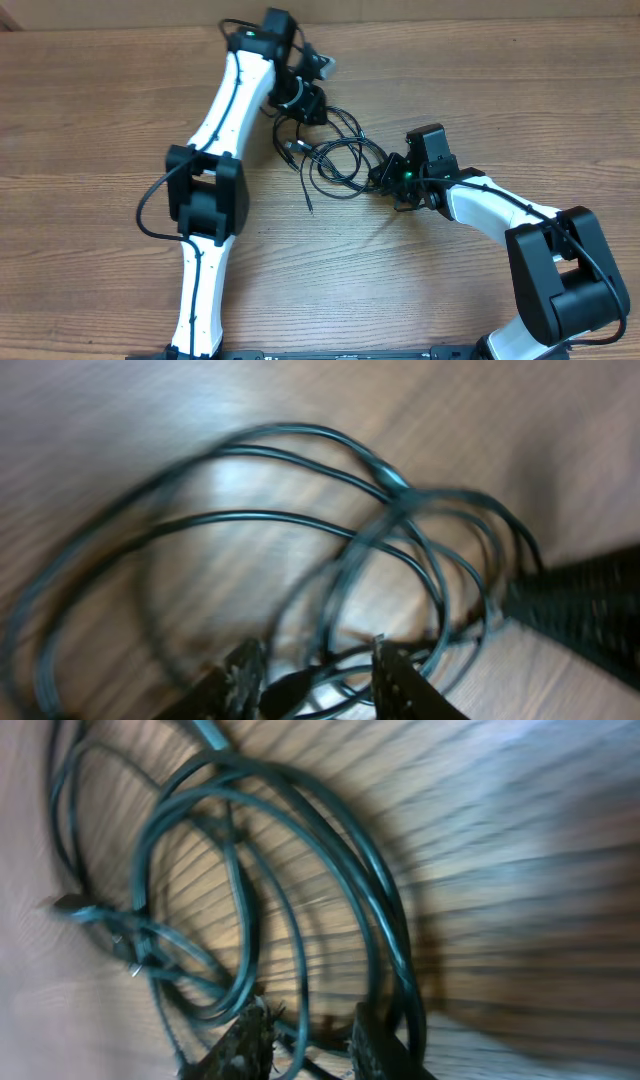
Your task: Untangle cables
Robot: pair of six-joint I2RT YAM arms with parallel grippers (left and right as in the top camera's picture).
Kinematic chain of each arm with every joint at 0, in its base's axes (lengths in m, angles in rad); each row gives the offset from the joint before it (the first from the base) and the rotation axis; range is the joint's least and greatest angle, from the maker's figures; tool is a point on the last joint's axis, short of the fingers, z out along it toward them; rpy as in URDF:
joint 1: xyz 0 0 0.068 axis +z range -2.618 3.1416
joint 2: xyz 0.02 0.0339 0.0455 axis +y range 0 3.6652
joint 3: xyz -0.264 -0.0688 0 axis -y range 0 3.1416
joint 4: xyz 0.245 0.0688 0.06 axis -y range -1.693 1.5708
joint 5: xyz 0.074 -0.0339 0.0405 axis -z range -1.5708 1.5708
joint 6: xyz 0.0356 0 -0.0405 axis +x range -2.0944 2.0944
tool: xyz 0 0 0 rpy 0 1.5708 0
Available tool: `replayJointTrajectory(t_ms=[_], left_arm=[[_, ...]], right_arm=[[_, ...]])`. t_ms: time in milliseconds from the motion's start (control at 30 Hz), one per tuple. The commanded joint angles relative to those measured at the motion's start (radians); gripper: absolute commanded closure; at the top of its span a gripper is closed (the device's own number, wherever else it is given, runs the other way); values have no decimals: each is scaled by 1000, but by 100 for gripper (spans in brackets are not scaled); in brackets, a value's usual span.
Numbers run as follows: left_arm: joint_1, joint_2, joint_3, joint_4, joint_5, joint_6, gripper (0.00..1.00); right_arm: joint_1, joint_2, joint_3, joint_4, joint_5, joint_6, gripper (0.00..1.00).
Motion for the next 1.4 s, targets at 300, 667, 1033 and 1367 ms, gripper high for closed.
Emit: replayJointTrajectory(t_ms=[300, 667, 1033, 1367], left_arm=[[-111, -21, -47, -78, -8, 372, 59], [-90, -36, -38, -20, -3, 273, 33], [-33, -49, -14, -140, -29, 364, 31], [-63, -49, -15, -235, -18, 591, 34]], right_arm=[[1, 34, 19, 0, 69, 58, 68], [-1, 34, 19, 33, 202, 58, 63], [-92, 34, 19, 69, 156, 50, 59], [-177, 34, 19, -98, -222, -33, 50]])
